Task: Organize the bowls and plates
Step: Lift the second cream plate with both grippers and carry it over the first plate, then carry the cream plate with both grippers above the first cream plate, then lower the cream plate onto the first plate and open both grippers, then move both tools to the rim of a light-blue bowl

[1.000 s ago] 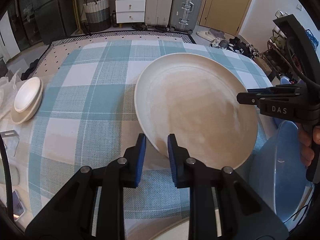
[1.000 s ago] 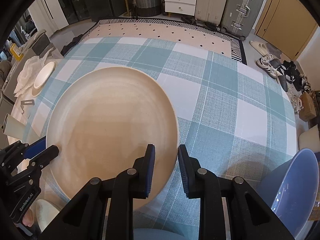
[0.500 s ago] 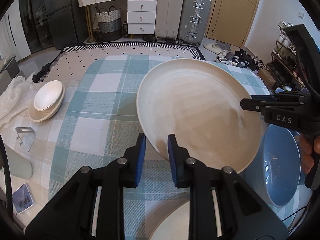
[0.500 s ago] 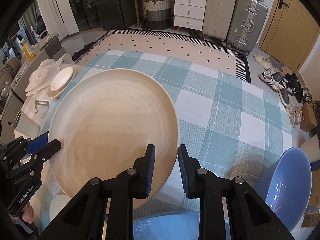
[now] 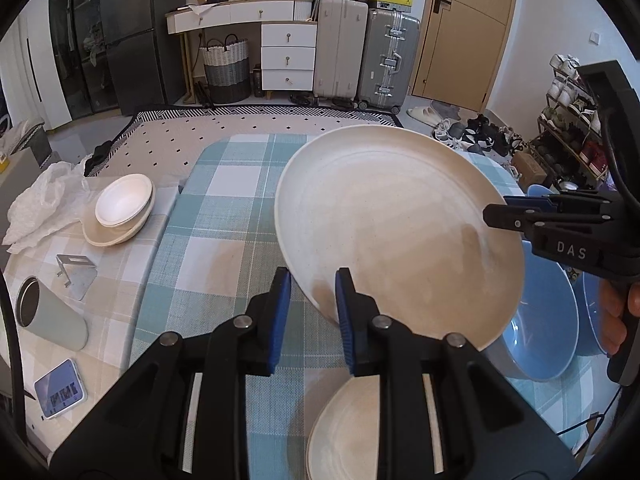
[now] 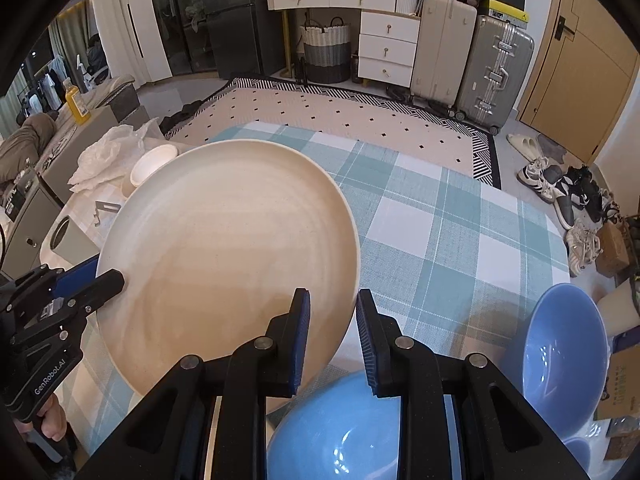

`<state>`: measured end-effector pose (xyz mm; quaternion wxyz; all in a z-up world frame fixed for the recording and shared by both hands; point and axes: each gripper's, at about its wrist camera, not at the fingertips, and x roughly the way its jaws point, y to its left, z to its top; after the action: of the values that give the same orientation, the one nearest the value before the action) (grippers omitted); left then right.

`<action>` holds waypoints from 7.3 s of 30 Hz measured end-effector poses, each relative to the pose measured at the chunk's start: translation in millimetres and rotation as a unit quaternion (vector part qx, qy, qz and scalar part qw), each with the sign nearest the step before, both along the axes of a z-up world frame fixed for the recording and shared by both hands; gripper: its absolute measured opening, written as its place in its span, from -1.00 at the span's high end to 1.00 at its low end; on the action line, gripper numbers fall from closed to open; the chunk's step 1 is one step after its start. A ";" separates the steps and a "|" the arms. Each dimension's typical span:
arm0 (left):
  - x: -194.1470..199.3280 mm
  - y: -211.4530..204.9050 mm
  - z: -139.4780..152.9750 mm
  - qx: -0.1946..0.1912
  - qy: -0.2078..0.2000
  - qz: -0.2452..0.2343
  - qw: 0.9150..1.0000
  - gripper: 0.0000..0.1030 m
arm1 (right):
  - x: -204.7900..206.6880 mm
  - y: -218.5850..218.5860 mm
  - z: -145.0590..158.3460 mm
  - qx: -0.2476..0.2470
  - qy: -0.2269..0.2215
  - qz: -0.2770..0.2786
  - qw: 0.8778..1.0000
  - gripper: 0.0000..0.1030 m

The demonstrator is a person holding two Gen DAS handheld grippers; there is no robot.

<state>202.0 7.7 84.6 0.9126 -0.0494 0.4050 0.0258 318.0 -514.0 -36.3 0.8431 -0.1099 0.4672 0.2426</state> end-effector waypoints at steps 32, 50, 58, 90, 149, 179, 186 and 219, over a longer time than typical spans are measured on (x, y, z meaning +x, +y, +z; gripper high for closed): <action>-159.8 -42.1 64.8 0.029 -0.045 -0.013 0.999 0.62 | -141.4 -29.0 42.1 0.030 -0.046 0.002 0.998 0.51; -209.7 -68.5 55.2 0.051 -0.040 -0.031 0.997 0.59 | -198.0 -52.3 32.8 0.037 -0.051 -0.006 0.998 0.50; -222.2 -72.1 36.4 0.052 -0.033 -0.036 0.997 0.58 | -213.4 -59.5 20.2 0.043 -0.047 -0.008 0.998 0.50; -216.7 -46.7 -50.4 0.040 0.000 -0.043 0.998 0.57 | -225.6 -47.3 -58.1 0.028 -0.017 -0.022 0.999 0.50; -199.4 -71.3 -84.3 0.066 -0.003 -0.087 0.994 -0.50 | -238.3 -53.9 -85.2 0.009 -0.037 -0.025 0.999 -0.52; -152.5 -163.1 15.2 0.024 -0.062 -0.151 0.986 -0.96 | -226.4 -200.4 32.5 0.088 -0.124 -0.126 0.980 -0.99; -120.6 -186.8 35.1 0.009 -0.062 -0.165 0.984 -0.96 | -210.4 -232.5 46.8 0.086 -0.130 -0.150 0.976 -0.99; 46.6 -305.4 26.0 0.006 -0.011 -0.201 0.980 -0.96 | -78.8 -338.3 28.4 0.086 -0.076 -0.233 0.966 -0.99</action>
<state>248.6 -297.7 110.6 0.9038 0.0383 0.3966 -0.1558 239.2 -852.3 -7.9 0.9158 0.0565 0.3915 0.0694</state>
